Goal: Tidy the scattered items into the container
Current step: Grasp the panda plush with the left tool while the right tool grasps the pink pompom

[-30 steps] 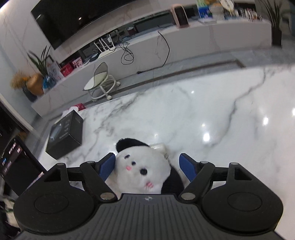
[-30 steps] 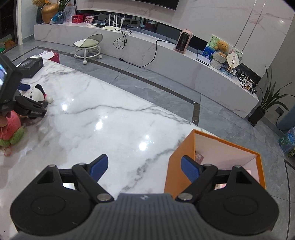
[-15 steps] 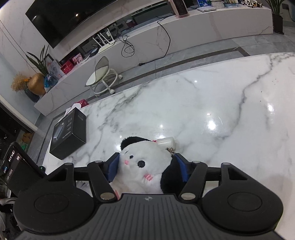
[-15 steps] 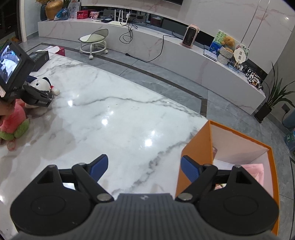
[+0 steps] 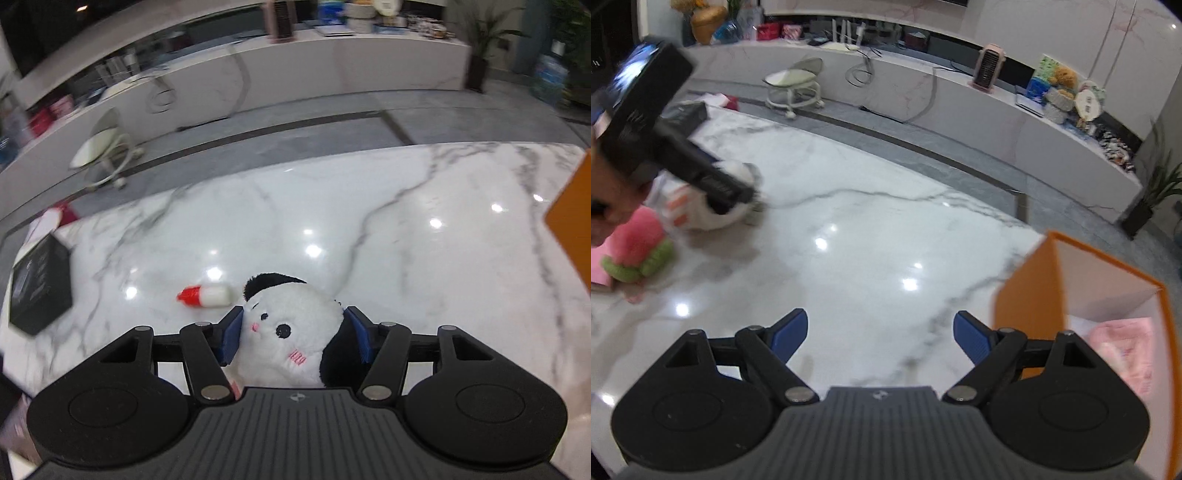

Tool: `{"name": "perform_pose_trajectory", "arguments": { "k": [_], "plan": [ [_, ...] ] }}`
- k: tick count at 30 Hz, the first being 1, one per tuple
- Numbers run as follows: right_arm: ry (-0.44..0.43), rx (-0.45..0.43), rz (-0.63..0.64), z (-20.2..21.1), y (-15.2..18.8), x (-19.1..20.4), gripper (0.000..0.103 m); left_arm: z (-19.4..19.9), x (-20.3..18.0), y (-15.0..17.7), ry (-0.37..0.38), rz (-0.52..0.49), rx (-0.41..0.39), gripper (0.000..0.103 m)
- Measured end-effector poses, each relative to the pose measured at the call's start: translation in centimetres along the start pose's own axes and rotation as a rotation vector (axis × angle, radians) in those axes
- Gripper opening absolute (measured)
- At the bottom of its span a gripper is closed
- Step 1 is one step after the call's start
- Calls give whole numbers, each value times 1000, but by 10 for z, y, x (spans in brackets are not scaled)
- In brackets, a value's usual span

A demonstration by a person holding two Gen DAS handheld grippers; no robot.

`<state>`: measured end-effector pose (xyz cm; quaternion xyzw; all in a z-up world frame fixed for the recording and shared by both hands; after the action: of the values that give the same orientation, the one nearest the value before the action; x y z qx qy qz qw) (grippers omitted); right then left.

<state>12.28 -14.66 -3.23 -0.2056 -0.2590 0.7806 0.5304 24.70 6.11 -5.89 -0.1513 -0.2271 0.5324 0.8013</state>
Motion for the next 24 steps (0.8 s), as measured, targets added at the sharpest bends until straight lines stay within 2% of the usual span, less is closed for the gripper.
{"name": "perform_pose_trajectory", "arguments": {
  "k": [2, 7, 11, 15, 24],
  "plan": [
    [-38, -12, 0, -4, 4, 13, 88, 1, 3, -6, 49, -12, 4, 68],
    [-138, -15, 52, -25, 8, 55, 88, 9, 24, -6, 84, -6, 15, 68],
    [-236, -18, 86, -39, 7, 89, 88, 12, 37, -3, 99, 22, 18, 68],
    [-314, -25, 116, -44, 0, 123, 88, 10, 40, -1, 96, -12, 35, 69],
    [-446, -29, 139, -49, -15, 182, 88, 15, 49, 4, 121, -21, 34, 69]
  ]
}}
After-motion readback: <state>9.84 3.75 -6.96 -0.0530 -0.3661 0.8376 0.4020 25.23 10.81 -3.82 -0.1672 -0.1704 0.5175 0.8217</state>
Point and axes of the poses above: each gripper's, at about its wrist camera, not at the fingertips, and z roughly against the way its jaws point, x to its left, y to its underside, the point moved 4 cm from there along -z, roughly the way its jaws point, and after that the axes turned 7 degrees about -z, right-handed, at the moved point
